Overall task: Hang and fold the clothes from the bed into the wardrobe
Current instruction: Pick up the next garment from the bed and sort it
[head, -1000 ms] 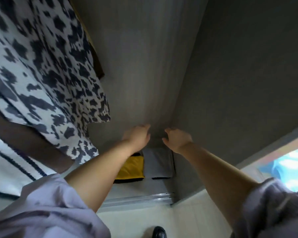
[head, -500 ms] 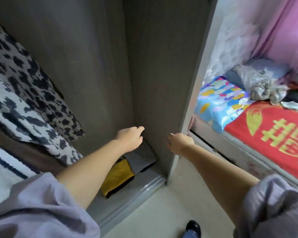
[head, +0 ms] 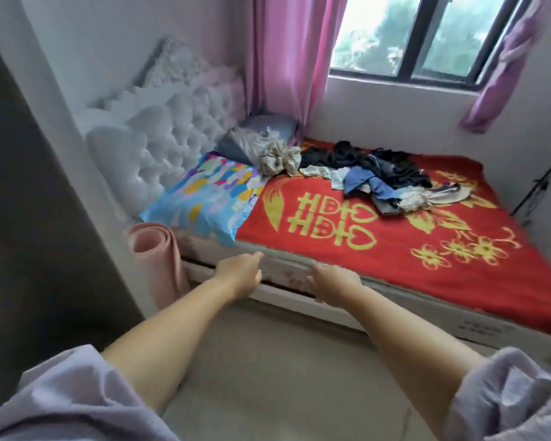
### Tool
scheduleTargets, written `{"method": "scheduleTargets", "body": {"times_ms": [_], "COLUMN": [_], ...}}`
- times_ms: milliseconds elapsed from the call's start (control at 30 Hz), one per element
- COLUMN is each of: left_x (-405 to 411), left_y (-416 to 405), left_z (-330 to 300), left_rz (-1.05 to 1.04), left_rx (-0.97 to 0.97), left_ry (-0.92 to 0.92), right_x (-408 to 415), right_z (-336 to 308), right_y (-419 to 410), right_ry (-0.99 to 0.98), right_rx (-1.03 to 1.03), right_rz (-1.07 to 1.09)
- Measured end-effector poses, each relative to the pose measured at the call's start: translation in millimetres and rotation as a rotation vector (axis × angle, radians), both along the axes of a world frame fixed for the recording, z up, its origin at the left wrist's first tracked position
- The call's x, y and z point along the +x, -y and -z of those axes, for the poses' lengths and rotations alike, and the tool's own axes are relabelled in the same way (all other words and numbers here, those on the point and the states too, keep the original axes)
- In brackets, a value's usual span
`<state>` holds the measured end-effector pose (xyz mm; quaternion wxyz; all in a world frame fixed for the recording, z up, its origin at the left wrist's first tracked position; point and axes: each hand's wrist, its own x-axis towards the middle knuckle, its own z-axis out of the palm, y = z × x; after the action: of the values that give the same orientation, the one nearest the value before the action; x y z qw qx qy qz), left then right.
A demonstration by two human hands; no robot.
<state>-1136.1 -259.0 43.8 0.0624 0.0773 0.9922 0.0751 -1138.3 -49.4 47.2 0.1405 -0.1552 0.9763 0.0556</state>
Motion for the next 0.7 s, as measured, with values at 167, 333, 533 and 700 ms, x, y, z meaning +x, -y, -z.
{"method": "scheduleTargets", "body": {"times_ms": [167, 333, 533, 700], "left_x": [-38.4, -77.2, -140.5, -226.4], "left_y": [-137.9, -204.6, -227.1, -251.4], "left_z": [6.3, 6.8, 25.9, 43.4], "left_rz": [0.195, 0.266, 0.252, 0.274], "left_rx": [0.055, 0.029, -0.012, -0.030], "left_ry": [-0.040, -0.015, 0.071, 0.096], "right_x": [-37.1, -66.1, -109.7, -184.0], "right_z": [4.6, 10.9, 41.8, 55.8], "right_y": [-134.7, -202.3, -237.5, -272.4], "right_ry": [0.015, 0.026, 0.082, 0.115], "right_rx": [-0.047, -0.082, -0.118, -0.111], "right_rz": [0.283, 0.362, 0.409, 0.468]}}
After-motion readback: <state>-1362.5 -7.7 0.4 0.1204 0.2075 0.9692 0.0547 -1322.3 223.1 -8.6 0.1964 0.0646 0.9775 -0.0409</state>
